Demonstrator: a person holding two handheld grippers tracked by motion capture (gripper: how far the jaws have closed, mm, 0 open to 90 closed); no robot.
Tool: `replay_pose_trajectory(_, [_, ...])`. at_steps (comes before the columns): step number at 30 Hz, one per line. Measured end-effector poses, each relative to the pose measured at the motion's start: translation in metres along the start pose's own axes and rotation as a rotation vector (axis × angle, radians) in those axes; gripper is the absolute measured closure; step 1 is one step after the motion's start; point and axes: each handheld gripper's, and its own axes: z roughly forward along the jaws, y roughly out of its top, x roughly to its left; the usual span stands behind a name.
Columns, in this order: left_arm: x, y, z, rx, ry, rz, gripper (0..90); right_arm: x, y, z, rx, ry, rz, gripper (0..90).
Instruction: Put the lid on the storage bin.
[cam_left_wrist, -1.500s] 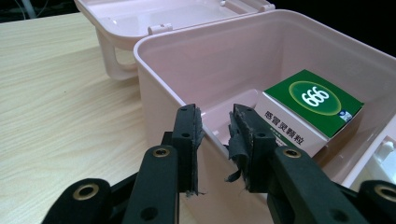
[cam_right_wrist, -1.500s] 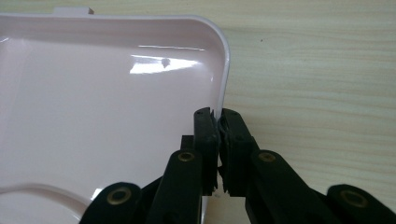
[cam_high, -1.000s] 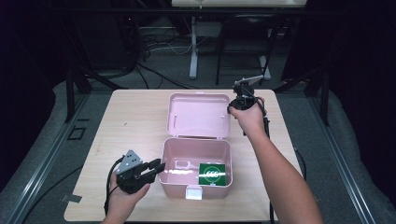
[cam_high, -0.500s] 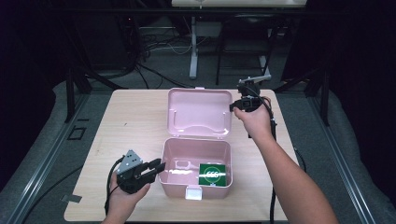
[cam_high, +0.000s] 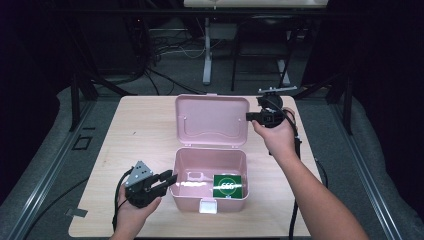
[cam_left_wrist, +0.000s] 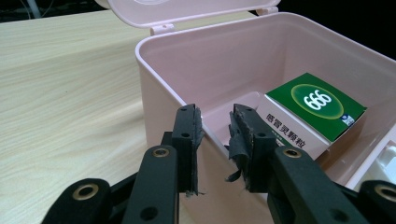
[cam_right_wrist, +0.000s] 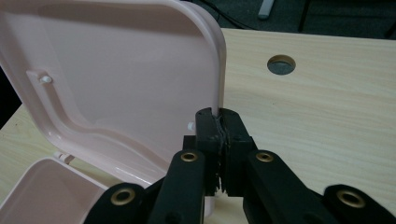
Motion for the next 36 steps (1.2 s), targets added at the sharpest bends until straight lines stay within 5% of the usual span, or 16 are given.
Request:
replay_pose_trajectory(23, [0.0, 0.0, 0.0, 0.005, 0.005, 0.005, 71.6, 0.013, -0.046, -0.03, -0.212, -0.002, -0.111, 87.1])
replay_pose_trajectory(36, [-0.002, 0.0, -0.001, 0.008, 0.017, 0.005, 71.7, 0.018, -0.072, -0.037, -0.327, 0.007, -0.1, 86.2])
